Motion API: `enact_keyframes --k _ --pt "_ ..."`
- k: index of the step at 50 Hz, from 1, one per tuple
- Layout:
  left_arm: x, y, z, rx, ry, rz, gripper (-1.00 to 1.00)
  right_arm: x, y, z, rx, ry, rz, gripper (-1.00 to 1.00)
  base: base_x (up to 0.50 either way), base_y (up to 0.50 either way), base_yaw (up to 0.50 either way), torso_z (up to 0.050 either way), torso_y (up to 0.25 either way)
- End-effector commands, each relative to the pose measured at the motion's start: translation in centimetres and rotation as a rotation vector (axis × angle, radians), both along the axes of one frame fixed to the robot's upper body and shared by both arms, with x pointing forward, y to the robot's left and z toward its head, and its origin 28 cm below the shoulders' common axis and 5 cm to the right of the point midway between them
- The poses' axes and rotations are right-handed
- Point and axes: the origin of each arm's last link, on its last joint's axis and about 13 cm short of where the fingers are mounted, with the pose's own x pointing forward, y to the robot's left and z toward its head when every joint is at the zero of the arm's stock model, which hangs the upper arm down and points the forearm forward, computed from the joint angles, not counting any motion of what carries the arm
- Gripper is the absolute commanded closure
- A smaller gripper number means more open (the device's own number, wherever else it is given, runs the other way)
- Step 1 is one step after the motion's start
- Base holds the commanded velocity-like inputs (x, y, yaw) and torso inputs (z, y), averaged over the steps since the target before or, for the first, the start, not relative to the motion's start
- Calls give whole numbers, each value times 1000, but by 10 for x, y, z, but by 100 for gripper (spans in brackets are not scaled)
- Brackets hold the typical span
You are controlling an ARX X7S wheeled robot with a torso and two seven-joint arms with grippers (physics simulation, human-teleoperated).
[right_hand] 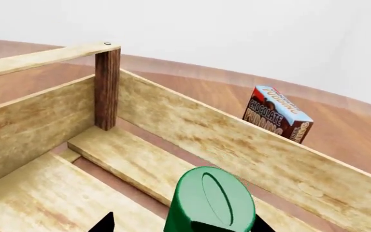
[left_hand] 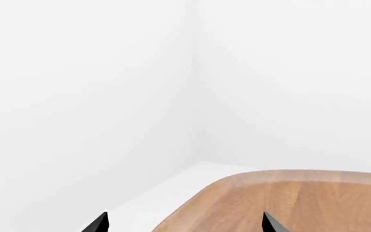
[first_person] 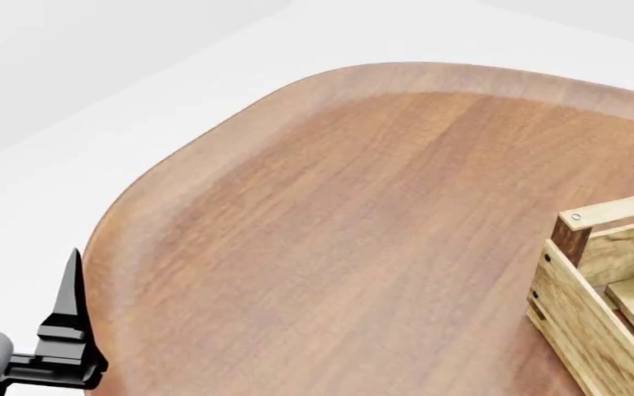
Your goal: Pick up the salad dressing and put it in the tray.
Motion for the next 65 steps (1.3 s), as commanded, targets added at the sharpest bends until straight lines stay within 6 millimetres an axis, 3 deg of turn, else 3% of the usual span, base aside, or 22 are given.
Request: enact_keyframes --k 1,7,19,28,33,37,45,50,56,65 --pt "-1 0 0 -2 -1 1 -100 -10 2 16 -32 -7 1 -100 0 0 0 0 0" --pt "0 0 0 -2 -2 0 -100 -19 6 24 -54 -24 9 -100 0 0 0 0 0" --pt "-2 0 2 -4 -6 1 -100 -51 30 67 -141 -144 122 -100 0 0 0 0 0" --pt "-3 2 4 -12 -15 8 -100 -82 55 94 -225 -252 217 -100 0 0 0 0 0" --pt "-6 4 10 -37 -44 14 -100 -99 71 121 -306 -360 278 -100 0 0 0 0 0" --pt "-8 5 12 -62 -65 12 -100 -109 85 128 -364 -412 334 -100 0 0 0 0 0" --pt "-17 12 27 -145 -214 36 -100 -127 104 135 -430 -546 363 -100 0 0 0 0 0" --pt "-27 16 38 -152 -418 88 -100 -144 111 145 -458 -690 389 -100 0 0 0 0 0" --pt "-38 20 45 -197 -610 141 -100 -159 117 153 -550 -865 349 -100 0 0 0 0 0" --pt "-45 23 48 -213 -761 189 -100 -173 124 156 -674 -1058 263 -100 0 0 0 0 0"
